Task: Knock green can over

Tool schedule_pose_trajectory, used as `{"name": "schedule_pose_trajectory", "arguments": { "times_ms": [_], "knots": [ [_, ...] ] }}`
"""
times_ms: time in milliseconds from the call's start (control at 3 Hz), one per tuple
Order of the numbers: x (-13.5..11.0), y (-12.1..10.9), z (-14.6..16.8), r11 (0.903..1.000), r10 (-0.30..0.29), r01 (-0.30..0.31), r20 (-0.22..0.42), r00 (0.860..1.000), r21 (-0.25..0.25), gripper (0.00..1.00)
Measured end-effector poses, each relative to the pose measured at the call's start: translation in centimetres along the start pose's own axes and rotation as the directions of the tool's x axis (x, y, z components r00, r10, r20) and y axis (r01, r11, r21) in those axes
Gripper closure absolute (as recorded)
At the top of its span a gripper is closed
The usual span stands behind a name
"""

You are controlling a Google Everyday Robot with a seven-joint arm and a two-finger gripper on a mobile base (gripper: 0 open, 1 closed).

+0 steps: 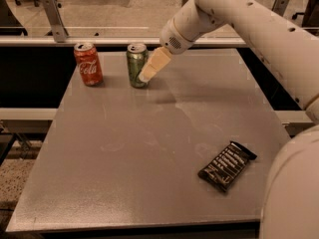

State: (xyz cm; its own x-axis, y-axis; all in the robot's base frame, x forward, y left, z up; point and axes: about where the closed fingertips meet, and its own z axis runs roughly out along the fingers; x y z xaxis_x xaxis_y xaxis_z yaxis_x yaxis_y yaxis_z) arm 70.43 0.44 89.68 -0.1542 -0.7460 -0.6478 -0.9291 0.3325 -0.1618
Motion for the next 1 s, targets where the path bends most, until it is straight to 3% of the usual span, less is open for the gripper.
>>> {"name": "schedule_pose_trajectory", "arguments": {
  "times_ms": [667, 1000],
  "knots": [
    [-2.4, 1.1, 2.2, 0.9983, -0.007, 0.009, 0.045, 0.999, -0.057, 0.02],
    [-3.0, 1.5, 2.6, 0.9966, -0.013, 0.017, 0.057, 0.998, -0.080, 0.25]
  ]
}}
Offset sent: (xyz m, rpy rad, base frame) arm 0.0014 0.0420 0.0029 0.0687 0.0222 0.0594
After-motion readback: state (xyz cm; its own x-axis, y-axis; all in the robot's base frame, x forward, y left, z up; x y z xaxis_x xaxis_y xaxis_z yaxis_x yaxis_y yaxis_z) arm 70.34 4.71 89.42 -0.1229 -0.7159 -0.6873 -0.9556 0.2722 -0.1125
